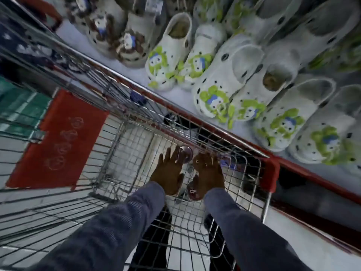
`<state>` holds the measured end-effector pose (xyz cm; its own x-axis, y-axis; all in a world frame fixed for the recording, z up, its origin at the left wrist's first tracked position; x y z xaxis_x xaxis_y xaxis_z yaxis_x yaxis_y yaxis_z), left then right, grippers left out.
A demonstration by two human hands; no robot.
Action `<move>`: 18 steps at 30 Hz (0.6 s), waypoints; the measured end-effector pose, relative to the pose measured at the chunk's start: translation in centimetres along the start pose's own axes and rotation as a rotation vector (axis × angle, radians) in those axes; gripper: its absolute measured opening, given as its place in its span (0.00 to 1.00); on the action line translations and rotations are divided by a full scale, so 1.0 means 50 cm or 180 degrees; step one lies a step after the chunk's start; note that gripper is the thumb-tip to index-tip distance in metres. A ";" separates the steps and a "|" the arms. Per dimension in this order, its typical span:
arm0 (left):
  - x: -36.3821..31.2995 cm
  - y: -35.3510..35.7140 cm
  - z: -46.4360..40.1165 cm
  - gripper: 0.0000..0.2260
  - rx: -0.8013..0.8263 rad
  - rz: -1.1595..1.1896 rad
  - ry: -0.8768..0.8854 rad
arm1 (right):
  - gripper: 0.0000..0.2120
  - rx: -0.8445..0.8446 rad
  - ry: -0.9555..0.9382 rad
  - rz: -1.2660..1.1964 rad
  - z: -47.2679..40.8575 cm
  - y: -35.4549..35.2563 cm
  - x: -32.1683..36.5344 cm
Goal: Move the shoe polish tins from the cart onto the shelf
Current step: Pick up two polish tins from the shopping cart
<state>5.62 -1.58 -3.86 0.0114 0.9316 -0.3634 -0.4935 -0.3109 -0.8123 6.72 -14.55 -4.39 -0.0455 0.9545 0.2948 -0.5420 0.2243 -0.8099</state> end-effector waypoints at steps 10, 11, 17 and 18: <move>0.002 0.041 -0.124 0.29 -0.0160 -0.0099 0.0334 | 0.44 0.0164 -0.0025 0.0257 -0.099 0.067 -0.028; 0.000 0.026 -0.117 0.29 -0.0211 -0.0165 0.0359 | 0.37 0.0034 -0.0025 0.0236 -0.099 0.052 -0.026; -0.019 -0.157 -0.014 0.30 -0.0654 0.0136 0.0084 | 0.22 -0.0340 -0.0094 -0.0228 -0.026 -0.121 0.039; -0.023 -0.193 0.009 0.32 -0.0757 0.0195 0.0043 | 0.23 -0.0406 -0.0140 -0.0295 -0.005 -0.160 0.056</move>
<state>9.95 0.46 4.58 0.0003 0.9075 -0.4201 -0.2750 -0.4038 -0.8725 11.14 -13.62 2.78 -0.0383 0.9196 0.3910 -0.4347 0.3370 -0.8352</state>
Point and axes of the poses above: each hand's wrist, its own z-axis away from the middle knuckle, its own y-axis out of the palm, x = y × z, the point moved 7 cm from there along -z, towards the middle knuckle, and after that the axes turned 7 degrees about -x, right-handed, at the moved point
